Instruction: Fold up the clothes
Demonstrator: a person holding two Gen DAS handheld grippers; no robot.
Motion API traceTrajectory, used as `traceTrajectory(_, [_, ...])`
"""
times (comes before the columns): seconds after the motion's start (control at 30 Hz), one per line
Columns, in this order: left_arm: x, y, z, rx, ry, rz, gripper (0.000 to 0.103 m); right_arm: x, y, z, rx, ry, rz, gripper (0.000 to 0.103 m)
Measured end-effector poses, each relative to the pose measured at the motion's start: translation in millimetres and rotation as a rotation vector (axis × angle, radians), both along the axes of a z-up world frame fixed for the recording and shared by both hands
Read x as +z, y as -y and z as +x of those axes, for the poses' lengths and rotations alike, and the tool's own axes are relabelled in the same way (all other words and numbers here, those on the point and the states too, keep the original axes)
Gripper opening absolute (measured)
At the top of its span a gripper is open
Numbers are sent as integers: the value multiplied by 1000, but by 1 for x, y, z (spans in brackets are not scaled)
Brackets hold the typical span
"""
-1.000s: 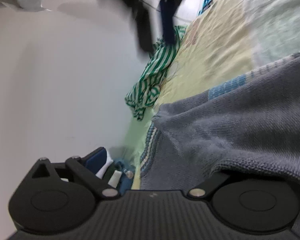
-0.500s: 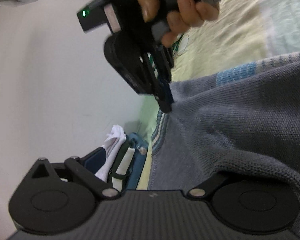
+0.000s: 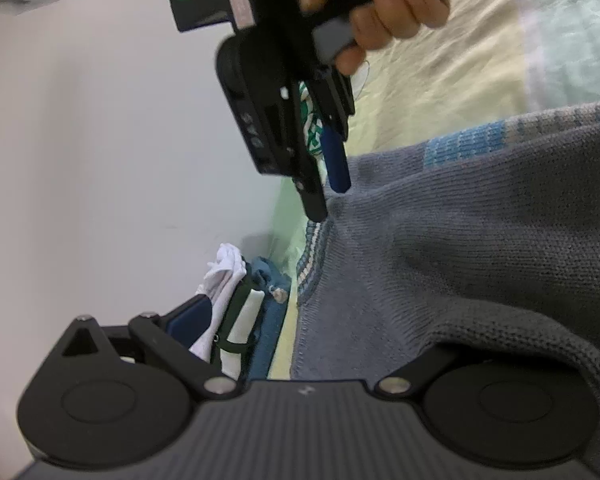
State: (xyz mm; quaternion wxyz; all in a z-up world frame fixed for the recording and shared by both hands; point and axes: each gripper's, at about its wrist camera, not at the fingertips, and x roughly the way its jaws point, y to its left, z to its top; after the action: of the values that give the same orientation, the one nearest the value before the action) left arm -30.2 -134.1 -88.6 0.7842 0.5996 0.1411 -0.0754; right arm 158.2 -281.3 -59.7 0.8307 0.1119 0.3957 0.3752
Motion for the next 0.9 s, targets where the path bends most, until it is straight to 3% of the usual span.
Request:
traceTrajectory(0.07, [2, 0, -3, 5, -4, -12, 102, -1, -3, 0, 10, 8, -22, 23])
traceTrajectory(0.1, [3, 0, -6, 4, -3, -13, 102, -1, -2, -1, 17, 13, -26, 9])
traceTrajectory(0.13, [4, -1, -6, 1, -2, -14, 102, 0, -2, -1, 24, 18, -31, 8])
traceTrajectory(0.2, [7, -2, -8, -2, 1, -25, 102, 2, 0, -3, 37, 30, -34, 7])
traceTrajectory(0.3, [11, -5, -10, -5, 8, -39, 102, 17, 16, -12, 24, 60, 45, 7])
traceTrajectory(0.37, [11, -7, -10, -7, 7, -36, 102, 18, 20, -14, 1, 85, 17, 7])
traceTrajectory(0.53, [6, -17, -13, -42, -6, 17, 102, -9, 5, -8, -9, 79, -167, 7])
traceTrajectory(0.73, [24, -36, -38, -83, 12, 53, 102, -12, 3, -9, -38, 106, -175, 6])
traceTrajectory(0.9, [52, -52, -62, -51, 8, -35, 102, -6, 14, -9, -74, 102, -146, 5])
